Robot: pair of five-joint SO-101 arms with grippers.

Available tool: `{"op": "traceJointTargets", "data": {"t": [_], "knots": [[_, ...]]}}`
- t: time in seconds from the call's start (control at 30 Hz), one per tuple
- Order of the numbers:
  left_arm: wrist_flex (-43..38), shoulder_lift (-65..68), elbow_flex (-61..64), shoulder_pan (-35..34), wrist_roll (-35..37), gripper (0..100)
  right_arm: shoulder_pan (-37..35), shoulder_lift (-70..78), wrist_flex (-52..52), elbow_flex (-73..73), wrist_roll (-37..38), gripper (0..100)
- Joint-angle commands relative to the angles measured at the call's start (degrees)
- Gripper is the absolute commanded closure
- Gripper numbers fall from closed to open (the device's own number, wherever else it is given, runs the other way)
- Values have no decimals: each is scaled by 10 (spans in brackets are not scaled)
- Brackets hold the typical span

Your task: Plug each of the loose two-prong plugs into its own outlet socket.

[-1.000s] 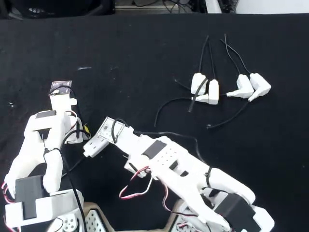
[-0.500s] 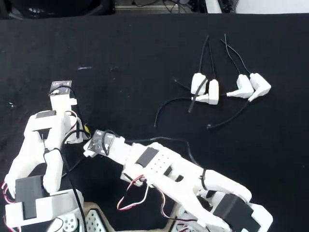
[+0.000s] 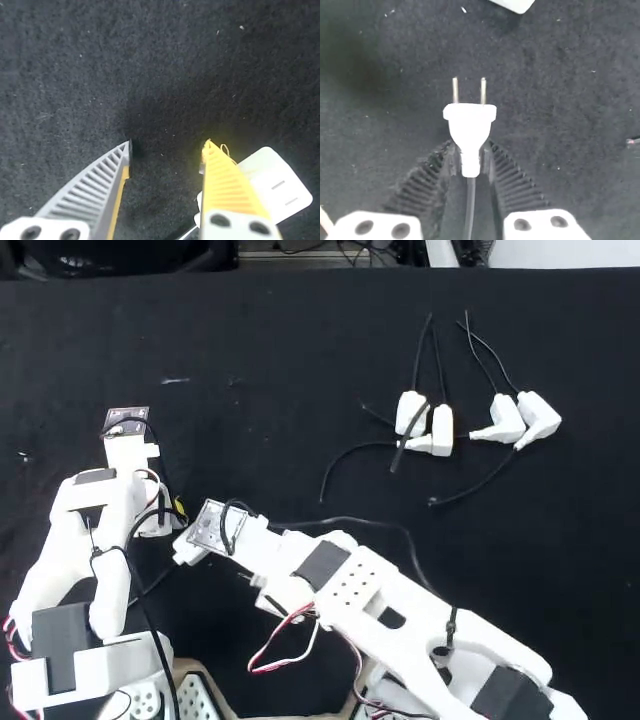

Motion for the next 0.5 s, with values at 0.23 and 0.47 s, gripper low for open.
{"op": "traceJointTargets", "data": {"t": [0.23, 0.47], "knots": [[-2, 2, 7, -4, 1, 769, 14, 33, -73, -34, -33, 823], [-2, 2, 7, -4, 1, 769, 14, 133, -101, -65, -38, 829]]}}
